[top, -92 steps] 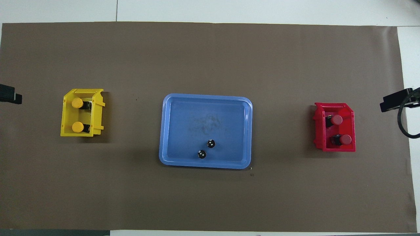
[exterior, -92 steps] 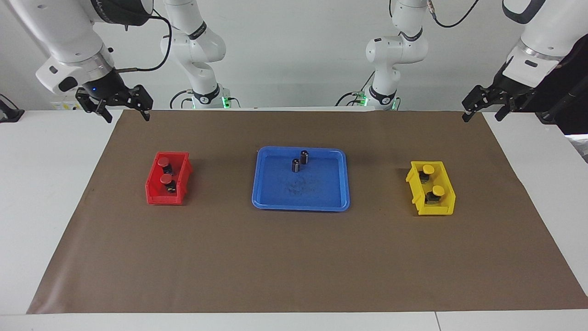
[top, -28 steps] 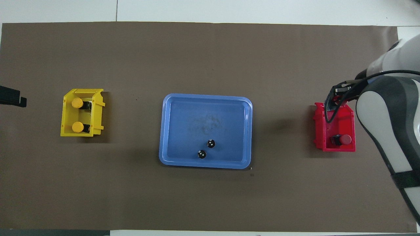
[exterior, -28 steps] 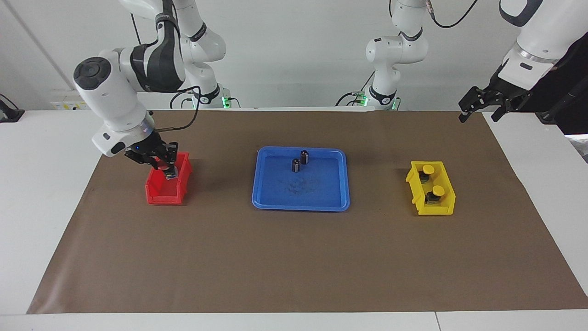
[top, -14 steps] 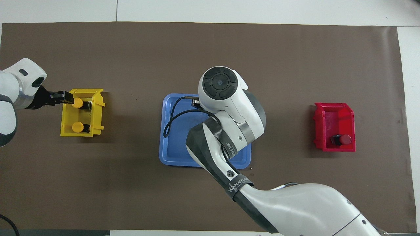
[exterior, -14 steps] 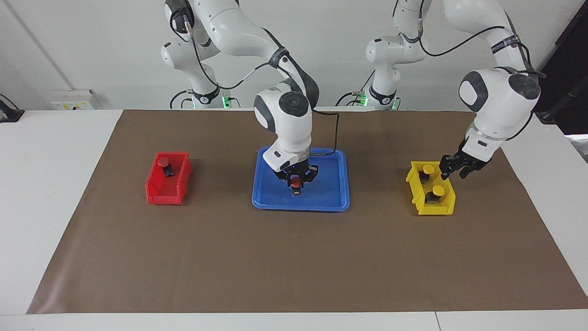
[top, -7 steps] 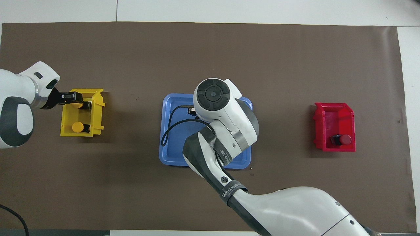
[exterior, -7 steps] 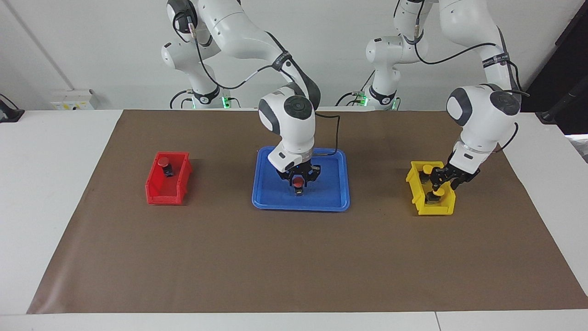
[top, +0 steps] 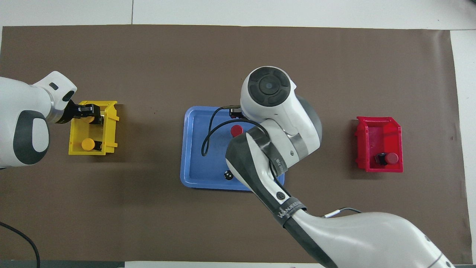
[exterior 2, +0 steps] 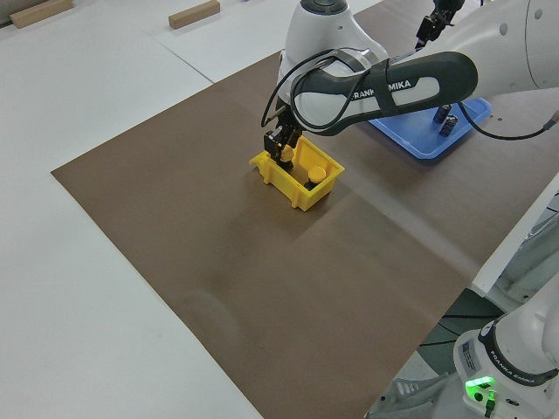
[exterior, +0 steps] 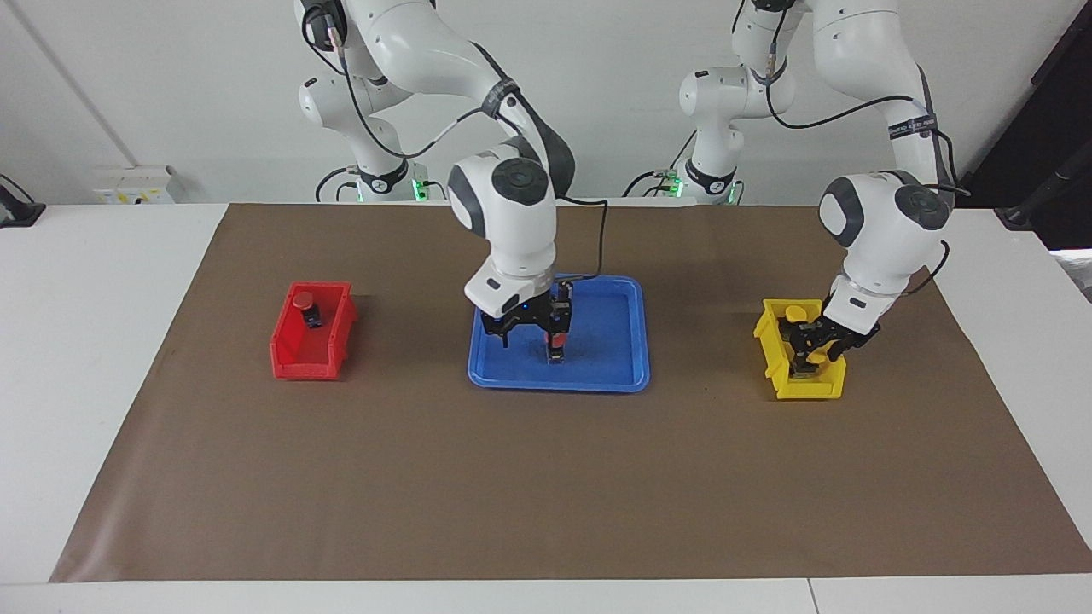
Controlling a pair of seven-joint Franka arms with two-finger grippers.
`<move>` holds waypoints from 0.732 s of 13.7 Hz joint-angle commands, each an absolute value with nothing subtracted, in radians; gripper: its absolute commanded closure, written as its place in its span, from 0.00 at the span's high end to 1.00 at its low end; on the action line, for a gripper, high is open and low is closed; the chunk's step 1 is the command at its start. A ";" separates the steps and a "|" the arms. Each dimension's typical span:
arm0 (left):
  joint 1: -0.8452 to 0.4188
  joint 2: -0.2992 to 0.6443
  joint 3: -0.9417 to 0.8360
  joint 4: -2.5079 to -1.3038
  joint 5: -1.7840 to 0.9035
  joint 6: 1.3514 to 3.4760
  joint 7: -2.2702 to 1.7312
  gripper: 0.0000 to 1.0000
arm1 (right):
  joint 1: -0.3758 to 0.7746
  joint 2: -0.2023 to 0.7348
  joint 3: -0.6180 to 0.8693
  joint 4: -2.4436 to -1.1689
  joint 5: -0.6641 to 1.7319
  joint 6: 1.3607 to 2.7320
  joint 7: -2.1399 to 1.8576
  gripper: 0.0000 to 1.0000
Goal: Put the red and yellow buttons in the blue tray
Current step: 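Carry the red button into the blue tray while the left gripper reaches the yellow holder, then withdraw the right gripper while the left gripper lifts a yellow button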
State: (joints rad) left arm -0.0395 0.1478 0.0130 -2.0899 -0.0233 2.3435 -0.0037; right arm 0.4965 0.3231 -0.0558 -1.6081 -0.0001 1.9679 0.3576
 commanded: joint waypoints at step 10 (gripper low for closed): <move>-0.260 0.123 0.011 -1.745 0.034 1.952 -0.284 0.02 | 0.083 -0.017 -0.043 -2.029 0.002 1.925 -0.481 0.78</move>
